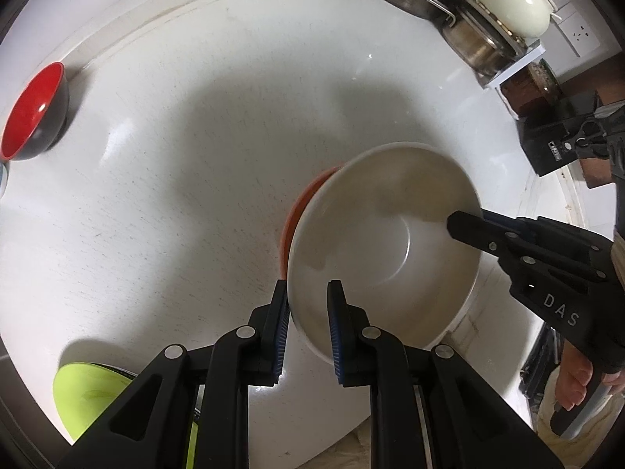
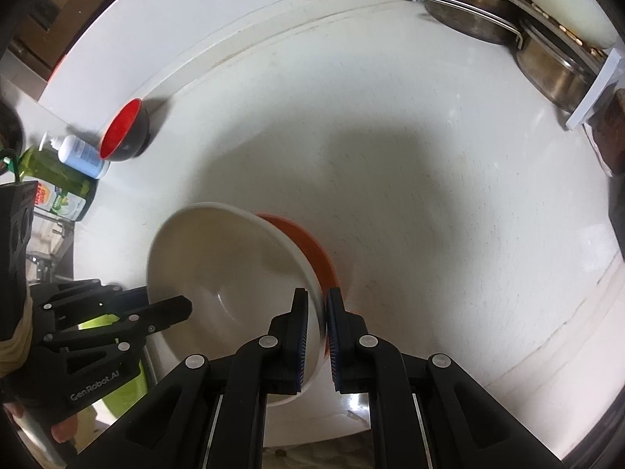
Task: Organize plates and bowls
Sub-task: 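Carry the white bowl with both tools and lower it into the pink bowl, then open both tools and release the white bowl rim, then move both tools toward the red bowl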
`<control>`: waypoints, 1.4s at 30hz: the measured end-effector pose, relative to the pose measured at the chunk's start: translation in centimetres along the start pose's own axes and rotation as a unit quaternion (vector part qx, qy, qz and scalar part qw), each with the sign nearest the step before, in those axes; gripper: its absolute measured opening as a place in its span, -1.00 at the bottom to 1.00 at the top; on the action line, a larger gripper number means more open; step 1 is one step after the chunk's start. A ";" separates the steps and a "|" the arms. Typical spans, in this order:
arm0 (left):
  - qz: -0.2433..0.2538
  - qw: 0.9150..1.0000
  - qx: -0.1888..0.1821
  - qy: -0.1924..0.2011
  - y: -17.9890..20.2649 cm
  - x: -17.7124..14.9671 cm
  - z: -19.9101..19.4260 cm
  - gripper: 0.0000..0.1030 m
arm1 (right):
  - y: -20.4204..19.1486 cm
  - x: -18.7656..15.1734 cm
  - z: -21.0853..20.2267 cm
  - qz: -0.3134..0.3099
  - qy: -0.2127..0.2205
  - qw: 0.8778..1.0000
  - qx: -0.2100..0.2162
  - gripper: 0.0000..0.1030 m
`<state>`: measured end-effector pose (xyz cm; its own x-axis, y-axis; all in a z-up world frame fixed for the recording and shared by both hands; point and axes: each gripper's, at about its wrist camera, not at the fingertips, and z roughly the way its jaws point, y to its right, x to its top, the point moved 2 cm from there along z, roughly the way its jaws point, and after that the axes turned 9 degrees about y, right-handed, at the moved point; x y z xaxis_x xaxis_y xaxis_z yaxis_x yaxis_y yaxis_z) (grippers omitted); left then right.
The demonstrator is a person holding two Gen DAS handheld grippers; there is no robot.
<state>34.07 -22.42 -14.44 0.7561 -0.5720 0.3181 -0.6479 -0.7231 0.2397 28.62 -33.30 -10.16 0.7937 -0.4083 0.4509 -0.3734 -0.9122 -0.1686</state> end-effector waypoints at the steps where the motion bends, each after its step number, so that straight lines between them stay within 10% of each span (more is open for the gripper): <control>1: 0.000 1.000 0.004 0.001 0.1 0.0 0.1 -0.63 | 0.0 0.0 0.0 -0.001 0.001 1.000 -0.005 -0.78; 27: -0.023 0.996 0.043 0.072 -2.3 0.4 -3.4 -0.31 | -2.8 0.8 -1.9 -0.061 0.038 0.997 -0.021 -0.75; 42: -0.055 0.980 0.096 0.165 -7.8 1.8 -8.8 0.21 | -10.2 5.0 -3.1 -0.130 0.086 0.987 0.028 -0.32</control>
<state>39.68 -14.38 -7.72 0.7289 -0.3526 0.5869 -0.5107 -0.8509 0.1231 34.91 -25.94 -3.44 0.7638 -0.1523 0.6272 -0.1371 -0.9879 -0.0729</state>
